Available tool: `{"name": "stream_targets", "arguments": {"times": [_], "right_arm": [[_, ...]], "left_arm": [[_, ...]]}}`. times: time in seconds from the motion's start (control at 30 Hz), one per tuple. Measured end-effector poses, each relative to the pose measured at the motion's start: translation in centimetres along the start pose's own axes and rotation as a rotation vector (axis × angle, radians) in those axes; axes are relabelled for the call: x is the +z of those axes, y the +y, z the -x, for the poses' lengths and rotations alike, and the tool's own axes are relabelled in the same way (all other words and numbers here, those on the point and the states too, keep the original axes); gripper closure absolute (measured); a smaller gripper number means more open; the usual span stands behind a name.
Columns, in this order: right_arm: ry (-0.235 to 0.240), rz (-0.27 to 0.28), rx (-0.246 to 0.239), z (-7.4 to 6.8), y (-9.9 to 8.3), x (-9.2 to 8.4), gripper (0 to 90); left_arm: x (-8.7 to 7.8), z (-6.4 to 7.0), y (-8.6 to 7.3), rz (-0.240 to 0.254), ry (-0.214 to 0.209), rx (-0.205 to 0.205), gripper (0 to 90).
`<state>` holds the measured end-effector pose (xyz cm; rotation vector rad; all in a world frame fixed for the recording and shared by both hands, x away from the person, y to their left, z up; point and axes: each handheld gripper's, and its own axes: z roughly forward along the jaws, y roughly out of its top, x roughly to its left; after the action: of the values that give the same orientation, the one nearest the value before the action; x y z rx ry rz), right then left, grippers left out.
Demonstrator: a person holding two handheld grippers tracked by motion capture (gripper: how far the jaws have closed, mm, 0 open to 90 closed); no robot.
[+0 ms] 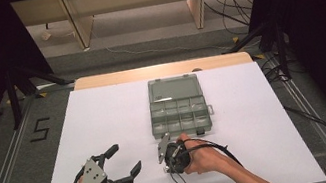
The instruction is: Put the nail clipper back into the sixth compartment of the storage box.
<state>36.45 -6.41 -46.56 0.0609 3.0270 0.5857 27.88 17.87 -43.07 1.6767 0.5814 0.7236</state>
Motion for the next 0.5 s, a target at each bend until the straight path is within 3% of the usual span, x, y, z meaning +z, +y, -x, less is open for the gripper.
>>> {"name": "stream_targets", "arguments": {"times": [0.2, 0.23, 0.27, 0.5], "right_arm": [[-0.006, -0.014, -0.011, -0.18, 0.22, -0.03, 77.0], [-0.008, -0.015, -0.009, -0.22, 0.24, -0.03, 77.1], [-0.010, -0.015, -0.008, -0.24, 0.24, -0.07, 77.1], [-0.010, 0.021, 0.016, -0.16, 0.18, -0.45, 77.1]], "left_arm": [[-0.06, -0.05, 0.03, 0.002, 0.000, 0.005, 15.9], [-0.04, -0.21, 0.06, 0.008, -0.003, 0.022, 15.8], [-0.10, 0.00, 0.02, 0.004, 0.001, -0.012, 15.8], [-0.14, -0.10, 0.06, 0.007, 0.003, -0.005, 15.8]]}}
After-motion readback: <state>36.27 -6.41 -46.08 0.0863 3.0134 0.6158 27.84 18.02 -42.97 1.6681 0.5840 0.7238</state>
